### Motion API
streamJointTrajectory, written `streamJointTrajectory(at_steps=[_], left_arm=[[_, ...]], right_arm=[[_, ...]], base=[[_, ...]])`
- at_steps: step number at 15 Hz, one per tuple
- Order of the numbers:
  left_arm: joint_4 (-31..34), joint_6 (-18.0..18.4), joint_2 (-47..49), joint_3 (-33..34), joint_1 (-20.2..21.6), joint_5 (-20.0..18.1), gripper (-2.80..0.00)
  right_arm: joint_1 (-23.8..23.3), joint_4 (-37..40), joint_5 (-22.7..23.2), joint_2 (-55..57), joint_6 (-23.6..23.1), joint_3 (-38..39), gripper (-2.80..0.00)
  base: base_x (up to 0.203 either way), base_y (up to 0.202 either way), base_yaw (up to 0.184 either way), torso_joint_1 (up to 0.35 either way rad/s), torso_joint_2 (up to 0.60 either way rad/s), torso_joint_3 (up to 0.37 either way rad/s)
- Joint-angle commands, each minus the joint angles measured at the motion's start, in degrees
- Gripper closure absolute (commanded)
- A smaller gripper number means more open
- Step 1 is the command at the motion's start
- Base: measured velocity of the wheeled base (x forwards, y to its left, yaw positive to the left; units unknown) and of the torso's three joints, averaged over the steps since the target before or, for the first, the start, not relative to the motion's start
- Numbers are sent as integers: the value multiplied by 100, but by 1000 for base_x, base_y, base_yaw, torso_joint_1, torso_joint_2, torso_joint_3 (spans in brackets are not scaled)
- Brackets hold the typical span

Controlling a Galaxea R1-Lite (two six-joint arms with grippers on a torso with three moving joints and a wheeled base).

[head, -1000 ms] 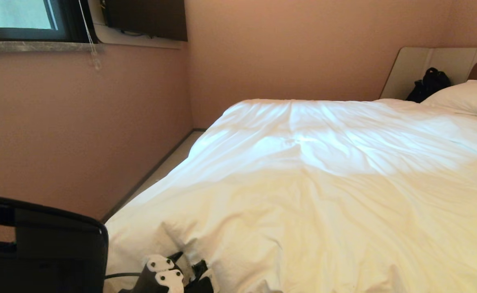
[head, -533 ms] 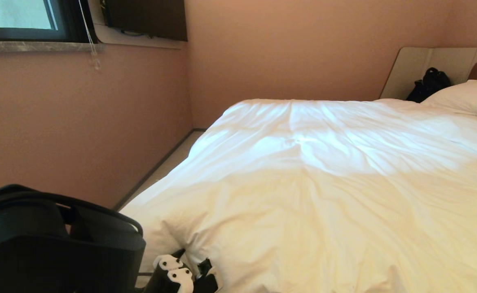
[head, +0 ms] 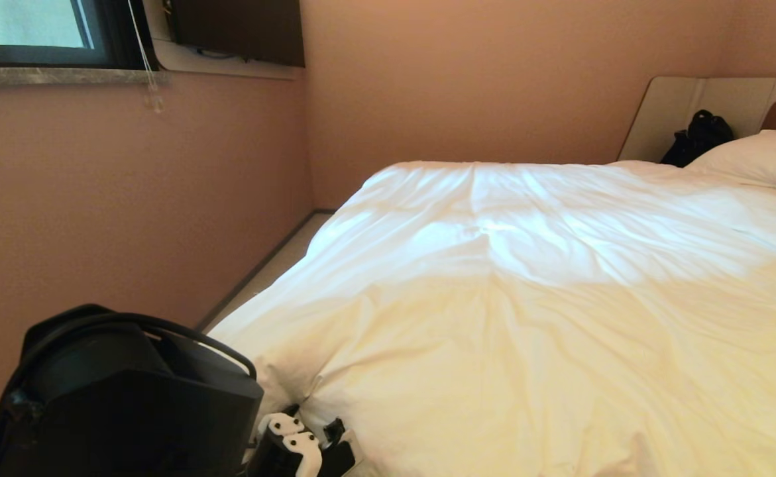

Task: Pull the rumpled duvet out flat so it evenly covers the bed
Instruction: Flatten the corners of the folded blanket

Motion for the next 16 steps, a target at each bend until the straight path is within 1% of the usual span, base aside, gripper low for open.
streamJointTrajectory(at_steps=[1,4,6,8,9,11,14,16], left_arm=[[-37,20,19,7,7,13,0],[-84,-9,-20,83,1,13,0],[-462,42,-36,288,-10,12,0],[-858,89,-67,671,-53,10,0],[-954,79,-146,911,-71,9,0],[-996,48,-620,1203,-79,-21,0],[-911,96,-1343,1262,-84,-45,0],[-822,125,-1572,1268,-78,-57,0]], right_arm=[[2,2,0,6,0,0,0],[2,2,0,6,0,0,0],[2,2,0,6,0,0,0],[2,2,0,6,0,0,0],[2,2,0,6,0,0,0],[2,2,0,6,0,0,0],[2,2,0,6,0,0,0],[2,-6,0,6,0,0,0]], base=[[0,0,0,0,0,0],[0,0,0,0,0,0],[0,0,0,0,0,0],[0,0,0,0,0,0],[0,0,0,0,0,0],[0,0,0,0,0,0],[0,0,0,0,0,0],[0,0,0,0,0,0]])
